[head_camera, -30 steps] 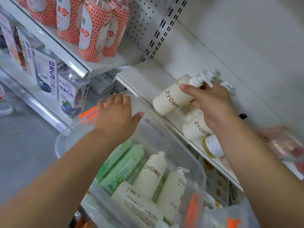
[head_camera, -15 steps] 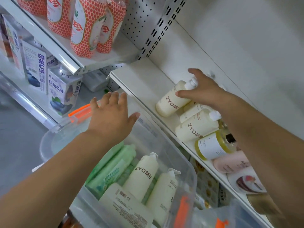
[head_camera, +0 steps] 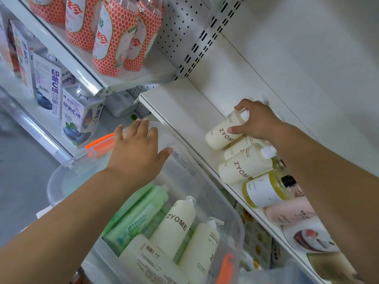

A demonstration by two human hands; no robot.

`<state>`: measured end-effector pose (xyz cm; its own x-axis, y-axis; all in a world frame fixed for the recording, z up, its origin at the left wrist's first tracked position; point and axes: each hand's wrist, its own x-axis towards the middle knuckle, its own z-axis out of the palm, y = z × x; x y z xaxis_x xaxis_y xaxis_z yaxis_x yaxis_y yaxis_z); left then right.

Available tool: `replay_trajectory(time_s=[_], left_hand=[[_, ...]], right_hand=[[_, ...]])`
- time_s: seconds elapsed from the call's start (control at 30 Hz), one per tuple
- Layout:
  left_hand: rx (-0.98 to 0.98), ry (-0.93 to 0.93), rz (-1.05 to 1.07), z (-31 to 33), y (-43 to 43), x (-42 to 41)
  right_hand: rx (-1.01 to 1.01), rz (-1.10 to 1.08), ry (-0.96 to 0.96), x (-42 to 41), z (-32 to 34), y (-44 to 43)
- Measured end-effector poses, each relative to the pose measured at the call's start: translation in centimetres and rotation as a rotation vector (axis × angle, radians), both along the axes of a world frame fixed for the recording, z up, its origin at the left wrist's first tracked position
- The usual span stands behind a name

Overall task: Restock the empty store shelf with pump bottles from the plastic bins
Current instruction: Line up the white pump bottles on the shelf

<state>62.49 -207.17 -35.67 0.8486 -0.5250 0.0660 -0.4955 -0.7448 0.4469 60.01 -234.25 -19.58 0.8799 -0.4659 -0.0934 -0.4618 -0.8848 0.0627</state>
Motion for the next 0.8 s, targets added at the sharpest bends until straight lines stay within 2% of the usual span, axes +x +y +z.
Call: replay_trajectory(time_s=[0.13, 0.8], left_hand=[[0.027, -0.012, -0.006, -0.1, -0.2, -0.2], [0.013, 0.017, 0.003, 0.3, -0.1, 0.0]], right_hand=[[-0.130, -0.026, 0.052, 0.8, -0.3, -0.9], [-0.147, -0.052, 0.110, 1.2, -0.1, -0.4]])
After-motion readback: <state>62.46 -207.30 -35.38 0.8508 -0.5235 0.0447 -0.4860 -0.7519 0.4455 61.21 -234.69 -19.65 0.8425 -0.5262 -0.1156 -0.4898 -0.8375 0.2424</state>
